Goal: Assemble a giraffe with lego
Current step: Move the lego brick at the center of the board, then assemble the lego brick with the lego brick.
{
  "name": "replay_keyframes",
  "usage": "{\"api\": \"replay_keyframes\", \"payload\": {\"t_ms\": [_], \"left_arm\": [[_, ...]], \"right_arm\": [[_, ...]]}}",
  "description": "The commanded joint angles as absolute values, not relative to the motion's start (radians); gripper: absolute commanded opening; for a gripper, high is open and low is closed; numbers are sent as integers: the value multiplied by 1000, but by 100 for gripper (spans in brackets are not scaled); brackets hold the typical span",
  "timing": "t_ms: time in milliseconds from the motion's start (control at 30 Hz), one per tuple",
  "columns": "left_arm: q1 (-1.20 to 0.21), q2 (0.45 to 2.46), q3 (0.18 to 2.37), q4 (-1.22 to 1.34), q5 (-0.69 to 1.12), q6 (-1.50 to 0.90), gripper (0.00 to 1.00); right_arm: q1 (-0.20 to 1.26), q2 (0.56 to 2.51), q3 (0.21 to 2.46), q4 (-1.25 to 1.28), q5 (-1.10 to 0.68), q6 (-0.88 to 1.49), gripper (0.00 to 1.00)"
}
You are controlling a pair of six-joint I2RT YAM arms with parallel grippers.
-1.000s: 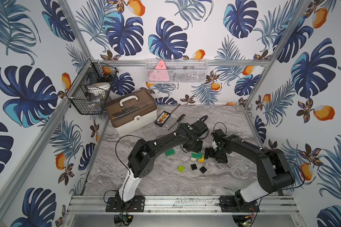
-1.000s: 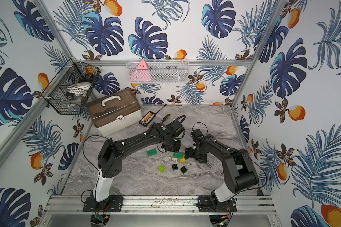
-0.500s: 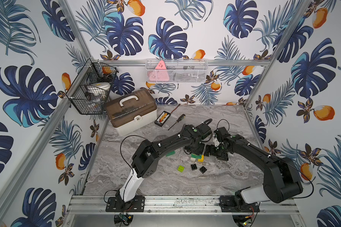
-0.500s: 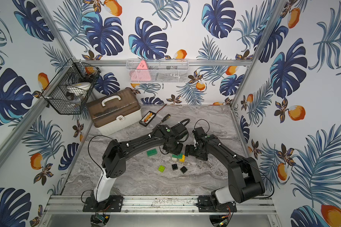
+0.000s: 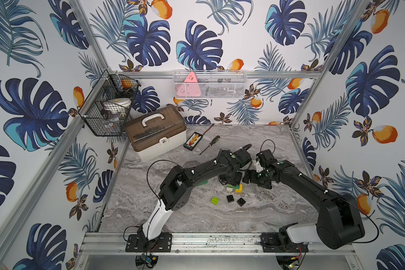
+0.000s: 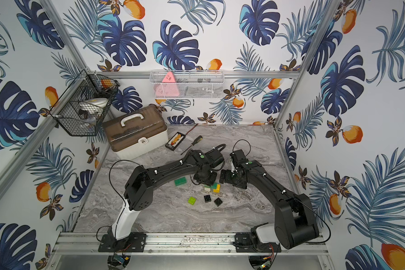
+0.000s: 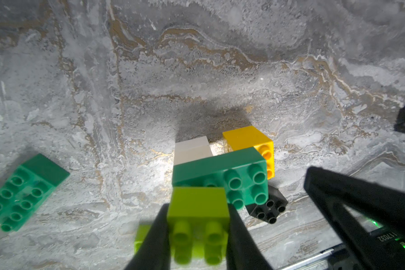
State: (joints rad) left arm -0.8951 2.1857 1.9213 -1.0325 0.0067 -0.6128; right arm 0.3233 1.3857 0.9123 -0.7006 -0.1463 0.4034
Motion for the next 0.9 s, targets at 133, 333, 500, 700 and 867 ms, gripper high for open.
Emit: {"api": "replay_keyframes", "payload": {"t_ms": [133, 333, 500, 700, 867], "left_arm": [[-893, 2210, 1928, -1049, -19, -642, 7], [-898, 2218, 1938, -1077, -60, -652, 7], [-921, 2251, 1971, -1129, -124, -641, 7], [-938, 2269, 1941, -1131, -148, -652, 7], [-943, 2255, 1913, -1087, -104, -674, 5]], "right_arm": [[319, 1363, 925, -714, -126, 390, 95], [313, 1343, 914, -716, -110, 399, 95], [303, 1322, 913, -714, -106, 407, 95], [281, 1303, 935, -736, -86, 389, 96], [278, 1293, 947, -756, -65, 370, 96]]}}
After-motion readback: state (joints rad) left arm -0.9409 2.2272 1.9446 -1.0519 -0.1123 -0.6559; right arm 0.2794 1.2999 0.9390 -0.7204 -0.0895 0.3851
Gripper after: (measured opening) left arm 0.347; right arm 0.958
